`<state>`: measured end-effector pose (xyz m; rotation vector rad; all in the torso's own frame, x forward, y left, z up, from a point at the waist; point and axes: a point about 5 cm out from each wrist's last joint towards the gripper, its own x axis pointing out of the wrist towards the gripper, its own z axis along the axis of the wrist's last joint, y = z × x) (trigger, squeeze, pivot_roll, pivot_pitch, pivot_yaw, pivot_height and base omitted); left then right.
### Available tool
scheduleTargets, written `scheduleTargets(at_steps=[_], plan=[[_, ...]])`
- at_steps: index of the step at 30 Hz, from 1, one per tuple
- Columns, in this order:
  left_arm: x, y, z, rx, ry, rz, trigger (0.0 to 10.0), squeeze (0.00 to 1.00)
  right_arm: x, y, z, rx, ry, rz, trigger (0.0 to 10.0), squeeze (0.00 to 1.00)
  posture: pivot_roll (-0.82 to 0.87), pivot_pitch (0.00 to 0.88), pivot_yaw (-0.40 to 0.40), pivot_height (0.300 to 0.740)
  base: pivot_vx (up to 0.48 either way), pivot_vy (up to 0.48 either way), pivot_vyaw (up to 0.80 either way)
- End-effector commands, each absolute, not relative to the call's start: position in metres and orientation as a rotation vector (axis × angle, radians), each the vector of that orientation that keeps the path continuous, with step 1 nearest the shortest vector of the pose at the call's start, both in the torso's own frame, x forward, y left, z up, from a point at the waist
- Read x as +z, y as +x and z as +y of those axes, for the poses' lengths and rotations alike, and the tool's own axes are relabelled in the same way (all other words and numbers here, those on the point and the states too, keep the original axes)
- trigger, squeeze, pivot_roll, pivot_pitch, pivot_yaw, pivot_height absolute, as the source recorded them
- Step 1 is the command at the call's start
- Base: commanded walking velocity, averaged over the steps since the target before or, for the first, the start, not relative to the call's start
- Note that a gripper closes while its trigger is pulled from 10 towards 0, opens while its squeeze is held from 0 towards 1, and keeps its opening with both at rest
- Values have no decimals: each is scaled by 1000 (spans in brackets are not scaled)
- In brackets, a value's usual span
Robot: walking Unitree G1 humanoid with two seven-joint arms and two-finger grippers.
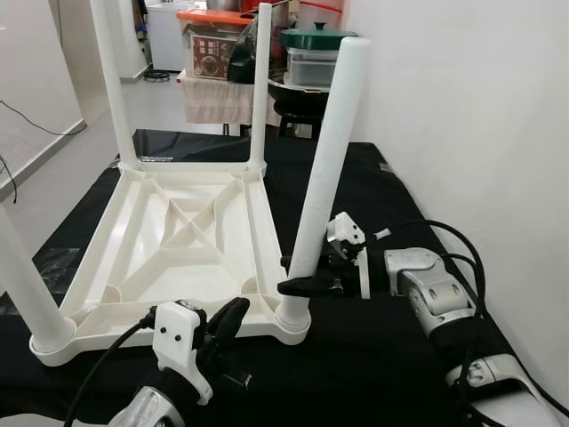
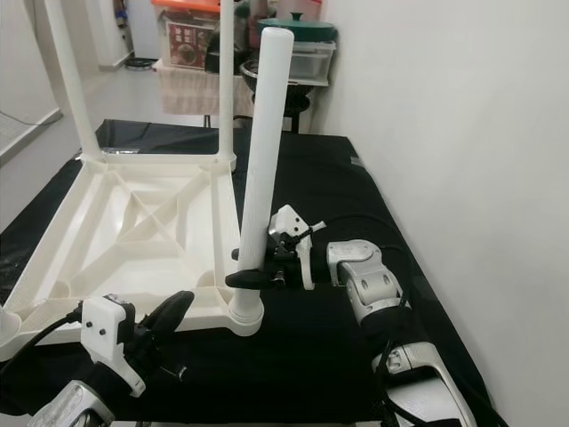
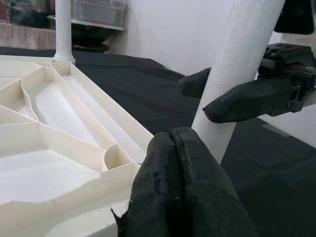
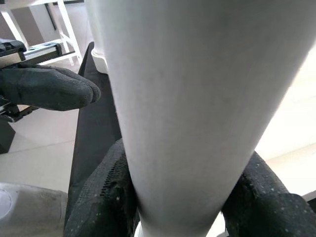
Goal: Building children table
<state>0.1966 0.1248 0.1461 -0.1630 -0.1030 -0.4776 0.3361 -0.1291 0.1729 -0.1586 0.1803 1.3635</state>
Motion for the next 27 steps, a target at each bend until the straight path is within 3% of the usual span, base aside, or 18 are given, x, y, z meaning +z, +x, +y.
scheduleTargets(at_steps=[1, 4, 5, 6, 7, 9, 10, 14, 15, 19, 20, 21, 24, 25, 26, 27], plan=[[143, 196, 123, -475, -166, -94, 7922, 0, 171, 335, -129, 1334, -159, 160, 0, 0, 50, 0, -119, 740, 0, 0, 0], [144, 195, 123, -474, -166, -96, 7922, 0, 159, 332, -126, 1197, -193, 190, 0, 0, 47, 0, -122, 740, 0, 0, 0], [144, 195, 124, -474, -165, -97, 7961, 0, 148, 329, -117, 1040, -203, 208, 0, 0, 45, 0, -123, 740, 0, 0, 0], [144, 195, 124, -474, -165, -97, 7961, 0, 148, 329, -117, 1040, -203, 208, 0, 0, 45, 0, -123, 740, 0, 0, 0], [145, 194, 125, -473, -164, -98, 7961, 0, 144, 330, -111, 741, -153, 184, 0, 0, 46, 0, -122, 740, 0, 0, 0], [145, 194, 125, -473, -164, -98, 7961, 0, 144, 330, -111, 741, -153, 184, 0, 0, 46, 0, -122, 740, 0, 0, 0], [146, 194, 128, -473, -163, -98, 7882, 0, 123, 289, -83, 521, -44, 257, 0, 0, 19, 1, -90, 740, 0, 0, 0], [146, 195, 130, -475, -162, -95, 7882, 0, 122, 275, -70, 559, -99, 255, 0, 0, 15, 0, -85, 740, 0, 0, 0], [145, 196, 130, -483, -167, -90, 8235, 0, 126, 289, -80, 517, -96, 222, 0, 0, 28, 0, -89, 740, 0, 0, 0], [145, 196, 130, -488, -169, -87, 8431, 0, 126, 297, -85, 500, -80, 227, 0, 0, 35, 0, -92, 740, 0, 0, 0], [145, 196, 130, -482, -166, -88, 8275, 0, 125, 298, -85, 507, -90, 243, 8157, 0, 38, 0, -91, 740, 0, 0, 0], [145, 196, 131, -470, -157, -90, 8039, 0, 126, 297, -80, 547, -75, 256, 10000, 0, 38, 0, -91, 740, 0, 0, 0], [145, 196, 131, -466, -154, -91, 8039, 0, 127, 296, -78, 566, -67, 254, 10000, 0, 38, 0, -91, 740, 0, 0, 0], [146, 196, 131, -465, -154, -92, 7490, 0, 136, 293, -69, 684, -28, 232, 10000, 1000, 42, 0, -95, 740, 0, 0, 0], [146, 196, 131, -465, -154, -92, 7490, 0, 136, 293, -69, 684, -28, 232, 10000, 1000, 42, 0, -95, 740, 0, 0, 0], [145, 196, 131, -466, -156, -92, 7529, 0, 149, 290, -61, 819, -38, 184, 10000, 1000, 42, 0, -93, 740, 0, 0, 0]])
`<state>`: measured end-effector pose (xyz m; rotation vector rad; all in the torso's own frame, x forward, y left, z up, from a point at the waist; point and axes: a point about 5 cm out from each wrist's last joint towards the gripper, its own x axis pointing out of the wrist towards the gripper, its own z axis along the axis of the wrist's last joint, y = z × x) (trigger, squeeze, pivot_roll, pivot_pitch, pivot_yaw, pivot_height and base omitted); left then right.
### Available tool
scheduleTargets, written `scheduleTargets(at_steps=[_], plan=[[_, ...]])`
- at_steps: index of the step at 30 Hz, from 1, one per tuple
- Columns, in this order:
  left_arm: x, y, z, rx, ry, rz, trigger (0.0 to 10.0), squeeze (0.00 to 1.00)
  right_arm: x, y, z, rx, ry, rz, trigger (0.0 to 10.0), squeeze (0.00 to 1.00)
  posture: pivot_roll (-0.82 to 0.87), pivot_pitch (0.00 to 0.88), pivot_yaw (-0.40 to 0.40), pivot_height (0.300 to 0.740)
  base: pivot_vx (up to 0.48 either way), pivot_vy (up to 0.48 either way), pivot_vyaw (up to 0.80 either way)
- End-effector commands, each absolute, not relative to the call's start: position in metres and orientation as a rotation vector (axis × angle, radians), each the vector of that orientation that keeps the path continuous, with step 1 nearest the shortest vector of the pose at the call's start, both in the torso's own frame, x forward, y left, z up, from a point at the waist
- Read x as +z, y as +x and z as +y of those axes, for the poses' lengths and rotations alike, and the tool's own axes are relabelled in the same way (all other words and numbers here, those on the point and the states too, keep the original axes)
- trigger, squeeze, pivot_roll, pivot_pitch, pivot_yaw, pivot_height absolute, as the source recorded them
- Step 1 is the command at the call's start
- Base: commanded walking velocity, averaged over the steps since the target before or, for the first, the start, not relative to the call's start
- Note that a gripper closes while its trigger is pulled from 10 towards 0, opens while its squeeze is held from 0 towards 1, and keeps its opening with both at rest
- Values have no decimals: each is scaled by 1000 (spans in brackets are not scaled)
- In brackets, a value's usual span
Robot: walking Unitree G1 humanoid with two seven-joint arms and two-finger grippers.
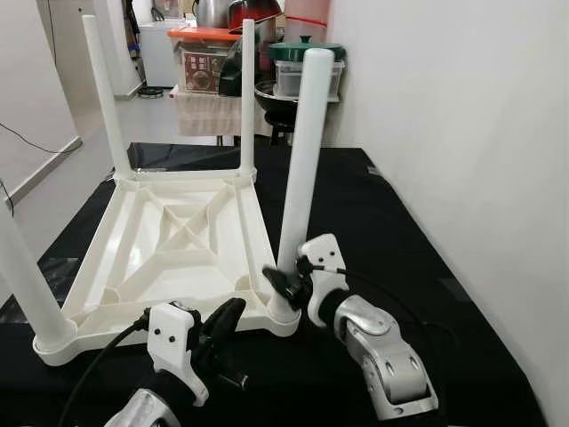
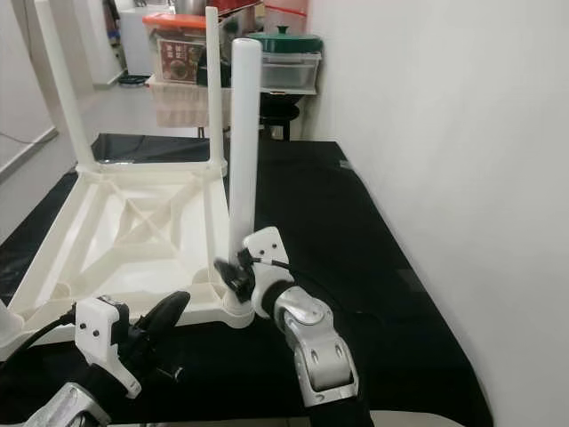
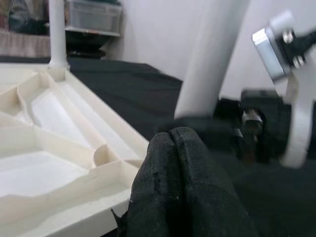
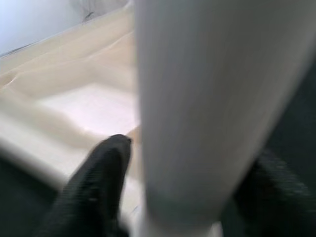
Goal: Building children table
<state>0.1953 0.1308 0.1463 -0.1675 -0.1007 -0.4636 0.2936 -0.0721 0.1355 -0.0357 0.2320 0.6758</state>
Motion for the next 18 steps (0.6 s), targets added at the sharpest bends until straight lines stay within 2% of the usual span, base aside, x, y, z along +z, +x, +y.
scheduleTargets(at_steps=[1, 2, 3, 5, 6, 7, 8, 10, 14, 17, 18], plan=[[145, 197, 131, -467, -156, -92, 7529, 0, 153, 290, -59, 871, -55, 158, 10000, 1000, 42, 0, -93, 740, 0, 0, 0], [145, 197, 131, -467, -156, -92, 7529, 0, 153, 290, -59, 871, -55, 158, 10000, 1000, 42, 0, -93, 740, 0, 0, 0], [145, 197, 130, -469, -158, -92, 7686, 0, 159, 292, -60, 953, -76, 129, 10000, 902, 41, 0, -91, 740, 0, 0, 0], [145, 197, 130, -469, -158, -92, 7686, 0, 159, 292, -60, 953, -76, 129, 10000, 902, 41, 0, -91, 740, 0, 0, 0], [145, 197, 130, -471, -160, -91, 7686, 0, 163, 294, -62, 1023, -97, 106, 10000, 278, 41, 0, -92, 740, 0, 0, 0], [145, 198, 130, -472, -161, -91, 7686, 0, 168, 299, -67, 1121, -115, 91, 10000, 0, 40, 0, -90, 740, 0, 0, 0], [145, 198, 130, -472, -161, -91, 7686, 0, 168, 299, -67, 1121, -115, 91, 10000, 0, 40, 0, -90, 740, 0, 0, 0], [144, 198, 128, -473, -163, -92, 7765, 0, 176, 311, -78, 1265, -157, 77, 10000, 0, 49, 0, -98, 740, 0, 0, 0], [144, 199, 128, -474, -163, -92, 7804, 0, 178, 315, -82, 1307, -167, 79, 10000, 0, 49, 0, -98, 740, 0, 0, 0], [144, 198, 127, -472, -163, -92, 7765, 0, 180, 325, -91, 1417, -178, 129, 10000, 0, 61, 0, -106, 740, 0, 0, 0], [143, 198, 127, -472, -162, -92, 7725, 0, 181, 328, -95, 1447, -166, 153, 4118, 0, 63, 0, -107, 740, 0, 0, 0]])
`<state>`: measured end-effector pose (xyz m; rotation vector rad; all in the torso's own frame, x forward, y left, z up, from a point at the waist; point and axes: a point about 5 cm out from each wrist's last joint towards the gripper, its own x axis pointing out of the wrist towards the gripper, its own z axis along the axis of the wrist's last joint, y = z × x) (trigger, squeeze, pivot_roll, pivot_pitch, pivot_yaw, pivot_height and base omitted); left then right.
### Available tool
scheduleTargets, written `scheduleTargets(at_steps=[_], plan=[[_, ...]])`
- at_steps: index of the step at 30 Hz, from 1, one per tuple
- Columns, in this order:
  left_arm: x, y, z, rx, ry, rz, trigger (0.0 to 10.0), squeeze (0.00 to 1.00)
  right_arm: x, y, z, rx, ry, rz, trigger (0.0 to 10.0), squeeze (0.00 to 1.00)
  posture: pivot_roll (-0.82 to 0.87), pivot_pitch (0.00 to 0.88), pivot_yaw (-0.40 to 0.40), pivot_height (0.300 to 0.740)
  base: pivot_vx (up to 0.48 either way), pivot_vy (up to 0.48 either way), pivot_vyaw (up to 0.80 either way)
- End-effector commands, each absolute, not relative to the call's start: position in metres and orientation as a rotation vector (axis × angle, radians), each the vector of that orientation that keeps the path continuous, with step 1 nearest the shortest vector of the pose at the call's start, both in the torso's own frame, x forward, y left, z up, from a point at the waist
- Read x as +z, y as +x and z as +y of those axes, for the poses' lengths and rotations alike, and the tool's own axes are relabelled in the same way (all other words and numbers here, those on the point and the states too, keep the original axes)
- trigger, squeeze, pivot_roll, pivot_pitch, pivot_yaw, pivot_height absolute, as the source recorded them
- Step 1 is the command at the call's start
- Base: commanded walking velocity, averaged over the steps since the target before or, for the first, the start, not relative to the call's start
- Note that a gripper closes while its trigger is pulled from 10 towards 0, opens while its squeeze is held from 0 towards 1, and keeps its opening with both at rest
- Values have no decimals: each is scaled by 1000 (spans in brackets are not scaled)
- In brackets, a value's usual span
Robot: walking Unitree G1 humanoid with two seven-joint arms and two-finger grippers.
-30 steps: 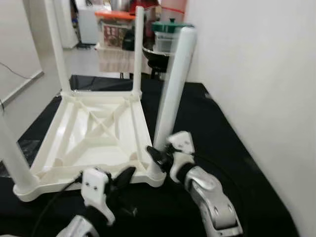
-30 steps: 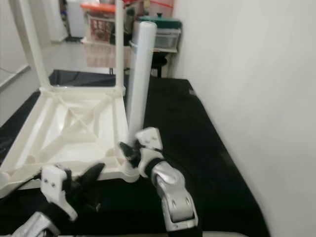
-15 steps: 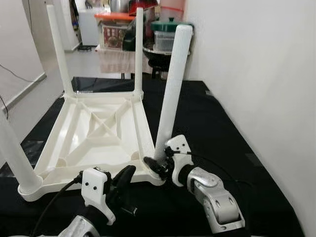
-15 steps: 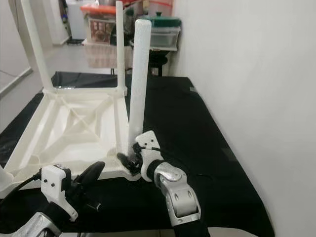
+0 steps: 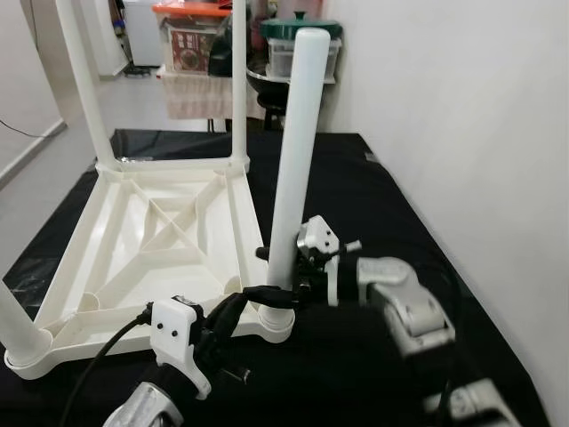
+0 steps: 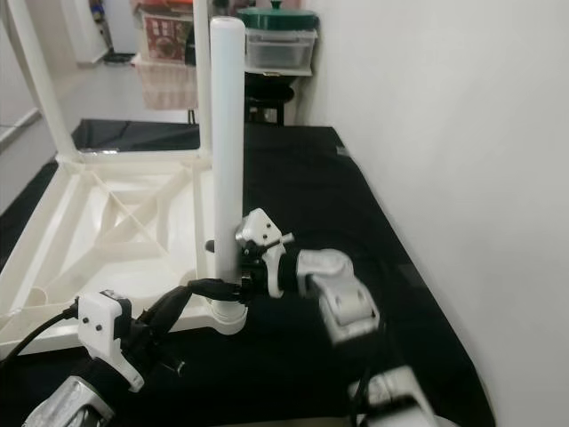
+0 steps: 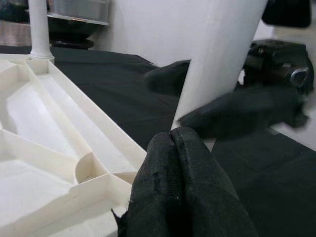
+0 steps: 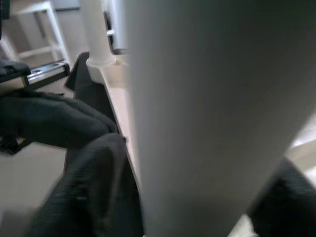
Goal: Building children table
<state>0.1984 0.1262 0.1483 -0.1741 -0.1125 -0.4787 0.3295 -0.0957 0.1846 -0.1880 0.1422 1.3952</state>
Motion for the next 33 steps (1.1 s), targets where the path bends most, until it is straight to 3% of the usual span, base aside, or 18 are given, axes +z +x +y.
scheduleTargets(at_steps=[1, 15, 16, 17, 18, 19, 20, 21, 23, 24, 31, 32, 33], plan=[[143, 198, 127, -471, -162, -92, 7765, 0, 182, 331, -98, 1460, -147, 164, 0, 0, 64, 0, -109, 740, 0, 0, 0], [143, 197, 125, -474, -166, -92, 7843, 0, 177, 338, -117, 1392, -111, 122, 0, 0, 51, 0, -107, 740, 0, 0, 0], [143, 196, 125, -474, -166, -93, 7843, 0, 165, 332, -112, 1269, -110, 145, 0, 0, 45, 0, -114, 740, 0, 0, 0], [143, 195, 126, -474, -166, -93, 7804, 0, 151, 333, -99, 866, -6, 148, 0, 0, 27, 0, -111, 740, 0, 0, 0], [143, 195, 126, -474, -166, -93, 7804, 0, 151, 333, -99, 866, -6, 148, 0, 0, 27, 0, -111, 740, 0, 0, 0], [144, 195, 127, -473, -166, -94, 7843, 0, 136, 327, -99, 503, 80, 207, 0, 0, 26, 0, -107, 740, 0, 0, 0], [144, 195, 127, -473, -166, -94, 7843, 0, 136, 327, -99, 503, 80, 207, 0, 0, 26, 0, -107, 740, 0, 0, 0], [144, 195, 128, -473, -166, -93, 7647, 0, 121, 304, -90, 409, 89, 251, 0, 0, 23, 0, -92, 740, 0, 0, 0], [144, 195, 128, -473, -166, -93, 7647, 0, 121, 304, -90, 409, 89, 251, 0, 0, 23, 0, -92, 740, 0, 0, 0], [143, 196, 130, -477, -169, -88, 7765, 0, 118, 290, -77, 467, 28, 244, 0, 0, 11, 0, -83, 740, 0, 0, 0], [142, 198, 129, -486, -170, -86, 8235, 0, 117, 296, -71, 545, 40, 255, 0, 0, 27, 0, -95, 740, 0, 0, 0], [142, 198, 129, -479, -165, -89, 8118, 0, 116, 295, -68, 570, 26, 267, 2980, 0, 36, 0, -100, 740, 0, 0, 0], [142, 199, 129, -472, -159, -92, 7843, 0, 115, 295, -65, 601, 13, 286, 10000, 0, 40, 0, -104, 740, 0, 0, 0]])
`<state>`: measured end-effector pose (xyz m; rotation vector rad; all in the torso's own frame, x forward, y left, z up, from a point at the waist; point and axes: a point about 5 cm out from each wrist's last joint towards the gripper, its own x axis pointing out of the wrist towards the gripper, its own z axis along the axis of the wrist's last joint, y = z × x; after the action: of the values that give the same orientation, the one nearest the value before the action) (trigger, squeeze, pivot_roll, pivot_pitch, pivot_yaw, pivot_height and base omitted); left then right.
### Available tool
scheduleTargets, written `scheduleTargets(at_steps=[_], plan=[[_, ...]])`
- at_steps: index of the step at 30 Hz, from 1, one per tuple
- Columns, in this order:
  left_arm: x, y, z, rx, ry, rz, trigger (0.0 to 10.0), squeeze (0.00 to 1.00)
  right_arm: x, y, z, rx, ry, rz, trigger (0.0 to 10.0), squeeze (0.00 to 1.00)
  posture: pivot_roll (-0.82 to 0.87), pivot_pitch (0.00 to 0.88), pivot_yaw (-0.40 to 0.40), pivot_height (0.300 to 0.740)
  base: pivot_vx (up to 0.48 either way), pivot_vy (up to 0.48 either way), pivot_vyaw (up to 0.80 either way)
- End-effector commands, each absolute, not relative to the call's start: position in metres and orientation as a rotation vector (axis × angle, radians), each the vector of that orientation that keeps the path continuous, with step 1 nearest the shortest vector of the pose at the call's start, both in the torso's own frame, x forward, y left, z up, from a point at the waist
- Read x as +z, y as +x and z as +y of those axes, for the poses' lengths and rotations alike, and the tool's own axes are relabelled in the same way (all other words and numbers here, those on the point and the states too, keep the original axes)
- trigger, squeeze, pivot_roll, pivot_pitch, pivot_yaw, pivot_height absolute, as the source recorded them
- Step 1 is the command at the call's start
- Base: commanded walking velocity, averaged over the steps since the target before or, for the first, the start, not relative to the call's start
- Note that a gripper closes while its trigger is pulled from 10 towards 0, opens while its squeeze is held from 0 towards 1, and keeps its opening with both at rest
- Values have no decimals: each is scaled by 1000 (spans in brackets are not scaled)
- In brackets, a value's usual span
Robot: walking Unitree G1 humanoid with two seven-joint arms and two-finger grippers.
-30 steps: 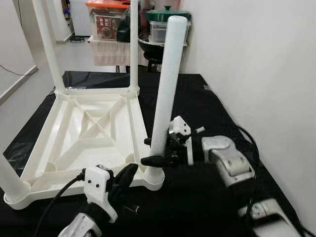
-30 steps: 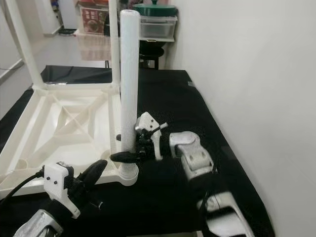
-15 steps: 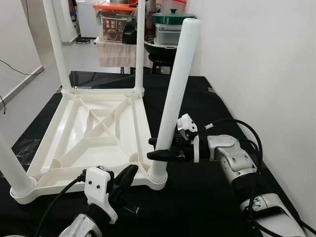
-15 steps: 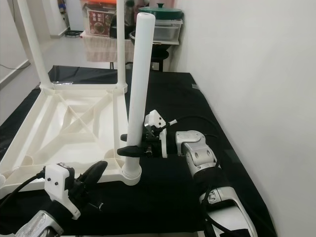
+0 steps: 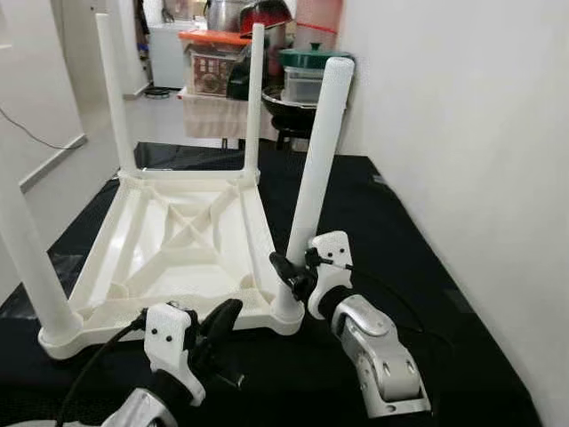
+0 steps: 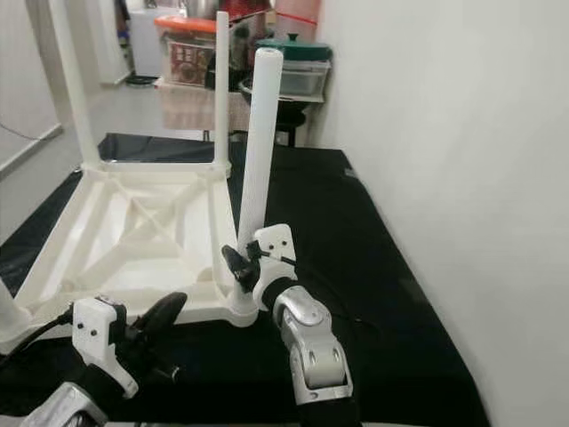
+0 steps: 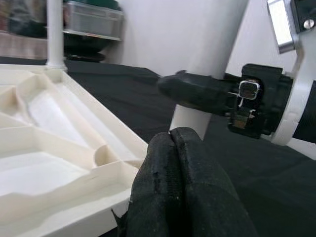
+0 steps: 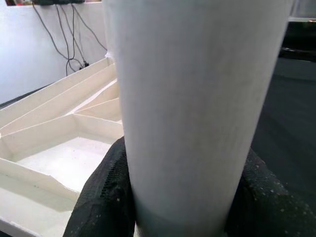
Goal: Building children table
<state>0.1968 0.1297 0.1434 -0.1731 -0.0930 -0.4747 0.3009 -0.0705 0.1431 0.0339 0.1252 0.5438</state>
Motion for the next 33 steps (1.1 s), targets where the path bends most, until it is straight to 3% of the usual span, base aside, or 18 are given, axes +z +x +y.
scheduleTargets(at_steps=[1, 2, 3, 7, 10, 11, 13, 14, 21, 22, 23, 24, 25, 26, 27, 28, 33], plan=[[142, 199, 129, -472, -159, -92, 7843, 0, 115, 295, -65, 601, 13, 286, 10000, 0, 40, 0, -104, 740, 0, 0, 0], [143, 200, 128, -467, -154, -95, 7608, 0, 117, 295, -63, 617, 26, 291, 10000, 0, 40, 0, -104, 740, 0, 0, 0], [143, 200, 128, -465, -153, -96, 7451, 0, 120, 295, -61, 652, 42, 295, 10000, 1000, 44, 0, -109, 740, 0, 0, 0], [143, 200, 128, -465, -154, -97, 7451, 0, 125, 295, -57, 768, 44, 294, 10000, 1000, 46, 0, -110, 740, 0, 0, 0], [143, 201, 127, -470, -159, -97, 7647, 0, 140, 298, -65, 1016, -41, 218, 10000, 1000, 44, 0, -110, 740, 0, 0, 0], [143, 201, 127, -472, -160, -98, 7647, 0, 143, 302, -71, 1080, -45, 210, 10000, 165, 45, 0, -114, 740, 0, 0, 0], [142, 201, 126, -472, -161, -98, 7647, 0, 143, 305, -74, 1110, -42, 208, 10000, 165, 45, 0, -114, 740, 0, 0, 0], [142, 201, 126, -473, -162, -98, 7686, 0, 144, 308, -77, 1137, -52, 206, 10000, 0, 51, 0, -116, 740, 0, 0, 0], [142, 201, 123, -469, -160, -103, 7686, 0, 151, 328, -86, 1296, -105, 206, 10000, 0, 73, 0, -133, 740, 0, 0, 0], [142, 201, 123, -469, -160, -103, 7765, 0, 156, 336, -89, 1304, -100, 208, 9294, 0, 74, 0, -135, 740, 0, 0, 0], [142, 201, 123, -469, -160, -103, 7765, 0, 156, 336, -89, 1304, -100, 208, 9294, 0, 74, 0, -135, 740, 0, 0, 0], [142, 201, 122, -469, -161, -103, 7725, 0, 160, 339, -90, 1311, -97, 200, 7529, 0, 74, 0, -134, 740, 0, 0, 0], [142, 201, 122, -470, -161, -103, 7765, 0, 163, 341, -92, 1335, -83, 192, 4275, 0, 73, 0, -132, 740, 0, 0, 0], [142, 200, 122, -471, -162, -102, 7765, 0, 167, 343, -93, 1357, -74, 182, 2431, 0, 73, 0, -132, 740, 0, 0, 0], [142, 200, 122, -471, -162, -102, 7765, 0, 167, 343, -93, 1357, -74, 182, 2431, 0, 73, 0, -132, 740, 0, 0, 0], [142, 200, 122, -472, -163, -102, 7765, 0, 171, 345, -97, 1378, -63, 170, 0, 0, 74, 0, -131, 740, 0, 0, 0], [142, 199, 123, -472, -164, -101, 7725, 0, 173, 348, -104, 1408, -58, 162, 0, 0, 73, 0, -127, 740, 0, 0, 0]])
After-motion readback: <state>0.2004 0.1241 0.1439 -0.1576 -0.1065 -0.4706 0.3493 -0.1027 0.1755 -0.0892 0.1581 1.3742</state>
